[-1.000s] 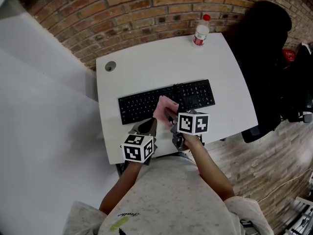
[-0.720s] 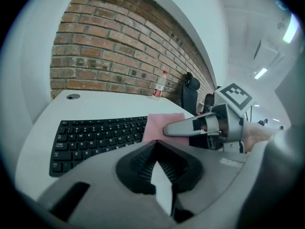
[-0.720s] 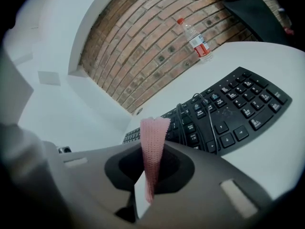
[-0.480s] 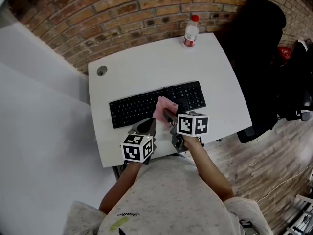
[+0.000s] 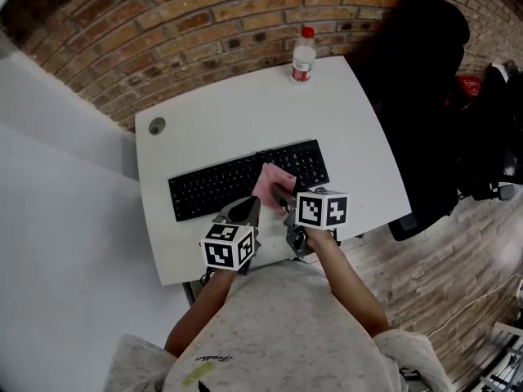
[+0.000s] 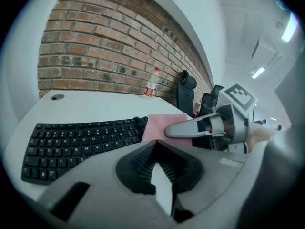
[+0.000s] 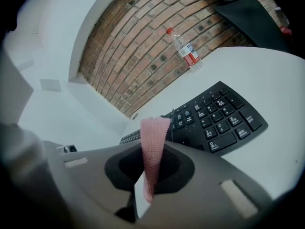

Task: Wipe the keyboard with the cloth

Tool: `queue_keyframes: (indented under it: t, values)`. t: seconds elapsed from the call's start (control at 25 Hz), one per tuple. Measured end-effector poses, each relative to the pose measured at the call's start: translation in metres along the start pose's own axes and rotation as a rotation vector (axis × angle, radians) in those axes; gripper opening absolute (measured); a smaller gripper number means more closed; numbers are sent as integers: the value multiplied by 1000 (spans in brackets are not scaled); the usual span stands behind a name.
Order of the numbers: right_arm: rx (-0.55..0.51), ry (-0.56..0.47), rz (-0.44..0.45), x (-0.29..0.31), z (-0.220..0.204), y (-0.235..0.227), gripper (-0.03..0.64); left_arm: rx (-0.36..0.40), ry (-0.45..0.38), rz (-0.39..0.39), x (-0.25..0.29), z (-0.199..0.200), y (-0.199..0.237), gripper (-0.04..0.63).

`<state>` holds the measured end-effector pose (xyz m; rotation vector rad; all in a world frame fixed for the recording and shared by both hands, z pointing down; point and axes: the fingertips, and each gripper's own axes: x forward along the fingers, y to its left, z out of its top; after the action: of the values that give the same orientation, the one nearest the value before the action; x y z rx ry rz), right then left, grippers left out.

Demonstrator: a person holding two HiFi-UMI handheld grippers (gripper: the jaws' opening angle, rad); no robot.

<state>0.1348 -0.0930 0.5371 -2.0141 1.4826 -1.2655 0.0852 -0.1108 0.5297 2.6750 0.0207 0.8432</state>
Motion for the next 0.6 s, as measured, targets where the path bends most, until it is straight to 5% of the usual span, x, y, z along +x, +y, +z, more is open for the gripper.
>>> queue_keyframes:
  t: [0.6]
  values:
    - [6, -12, 3, -30, 21, -42, 25, 9, -5, -12, 42, 11, -34, -3]
